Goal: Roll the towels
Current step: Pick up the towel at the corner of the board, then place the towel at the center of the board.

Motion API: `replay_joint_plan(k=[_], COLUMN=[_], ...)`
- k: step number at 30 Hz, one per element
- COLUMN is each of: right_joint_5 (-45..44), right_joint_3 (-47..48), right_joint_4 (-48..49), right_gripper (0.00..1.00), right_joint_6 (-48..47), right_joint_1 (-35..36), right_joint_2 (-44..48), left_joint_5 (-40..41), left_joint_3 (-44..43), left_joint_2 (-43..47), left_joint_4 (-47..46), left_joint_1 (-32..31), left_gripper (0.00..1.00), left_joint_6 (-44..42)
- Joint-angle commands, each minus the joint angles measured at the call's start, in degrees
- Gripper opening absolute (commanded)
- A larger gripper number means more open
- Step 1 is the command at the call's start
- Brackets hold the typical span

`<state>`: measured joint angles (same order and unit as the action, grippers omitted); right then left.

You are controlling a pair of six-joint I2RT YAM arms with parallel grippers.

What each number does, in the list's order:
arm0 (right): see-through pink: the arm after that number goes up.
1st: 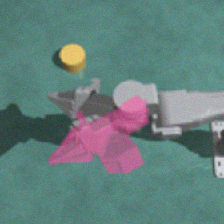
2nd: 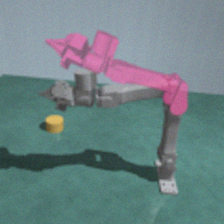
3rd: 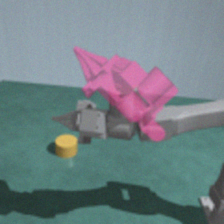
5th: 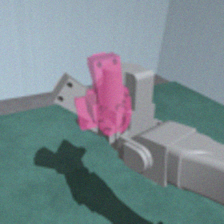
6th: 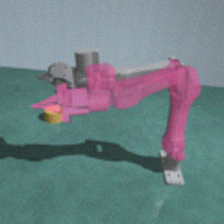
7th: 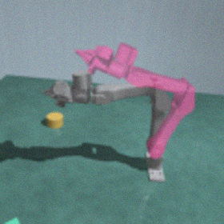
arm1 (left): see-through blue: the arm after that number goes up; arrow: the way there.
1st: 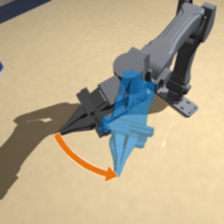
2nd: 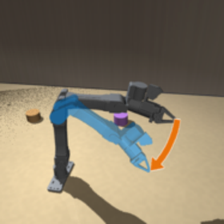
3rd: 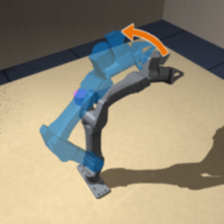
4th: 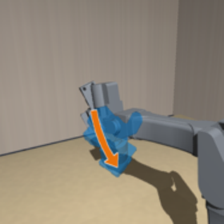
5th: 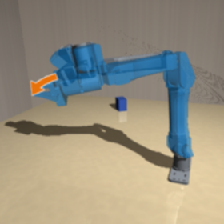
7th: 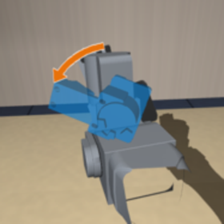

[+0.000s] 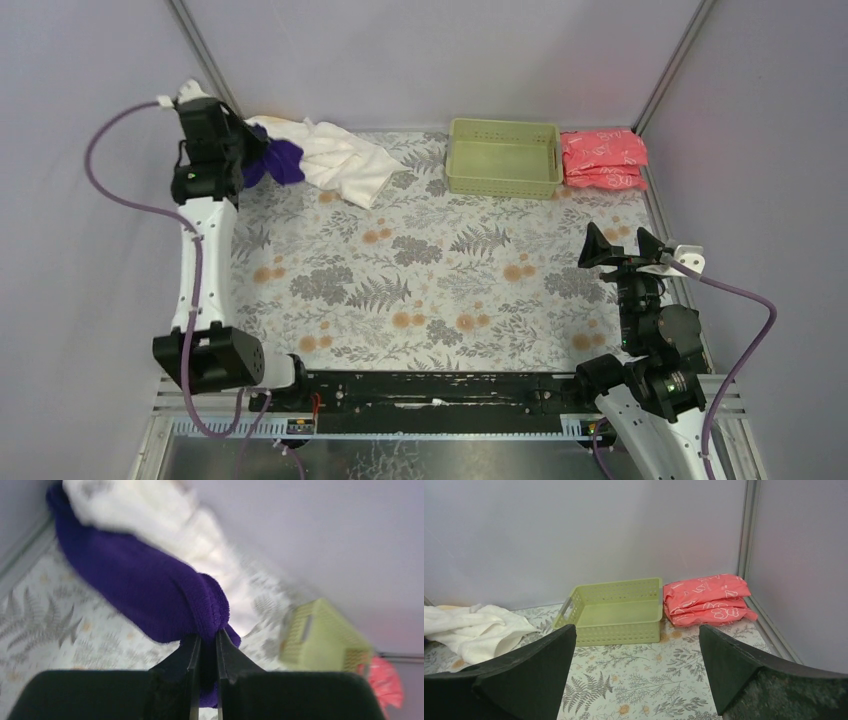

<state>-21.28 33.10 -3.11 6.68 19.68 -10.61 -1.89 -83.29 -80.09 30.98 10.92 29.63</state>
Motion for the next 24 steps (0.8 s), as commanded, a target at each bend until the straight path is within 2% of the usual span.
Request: replay_joint_plan(k=[1, 4, 7, 10, 12, 14, 17, 18, 21, 24], right_joint_5=[1.0, 0.7, 1.0, 1.4, 1.4, 1.3, 1.4, 1.6, 2.0, 2.6], right_joint_3=[0.5, 0.5, 0.5, 0.6, 0.7, 0.9, 1.3, 1.5, 2.2, 3.2], right_joint_4=[2.4, 2.4, 2.5, 2.4, 2.3, 2.3, 1.7, 1.5, 0.7, -0.4], right_gripper=[0.99, 0.99, 0.99, 0.99, 1.0, 0.99, 0.99, 0.99, 0.99, 0.99], right_joint_6=[0.4, 0.4, 0.6, 0.7, 0.8, 0.8, 0.9, 1.0, 1.1, 1.9], right_joint_1=[0.4, 0.4, 0.4, 0.4, 0.4, 0.4, 0.4, 0.4, 0.4, 0.4], right_joint_2=[0.3, 0.2, 0.0, -0.4, -0.7, -1.0, -1.9, -2.3, -3.8, -5.9], left_joint_5=[-3.6, -10.1, -14.7, -14.8, -12.4, -11.7, -12.8, -12.5, -11.8, -6.3], left_joint_3=[-10.7, -14.5, -16.7, -16.6, -16.2, -16.0, -16.0, -15.8, -11.6, -4.4], left_joint_2=[4.1, 5.8, 6.8, 7.0, 6.2, 4.4, 1.5, 0.8, 1.2, 4.4], left_joint_4=[4.7, 4.7, 3.9, 0.3, -2.7, -5.6, -8.0, -8.3, -8.5, -8.4], left_joint_1=[-0.4, -1.8, -6.3, -16.3, -26.7, -33.9, -42.2, -44.3, -46.7, -46.7], left_gripper=[0.07, 0.08, 0.1, 0.11, 0.13, 0.24, 0.51, 0.57, 0.67, 0.74], left_joint_6=[1.2, 3.2, 5.2, 7.5, 8.3, 8.5, 7.5, 6.6, 4.9, 3.5])
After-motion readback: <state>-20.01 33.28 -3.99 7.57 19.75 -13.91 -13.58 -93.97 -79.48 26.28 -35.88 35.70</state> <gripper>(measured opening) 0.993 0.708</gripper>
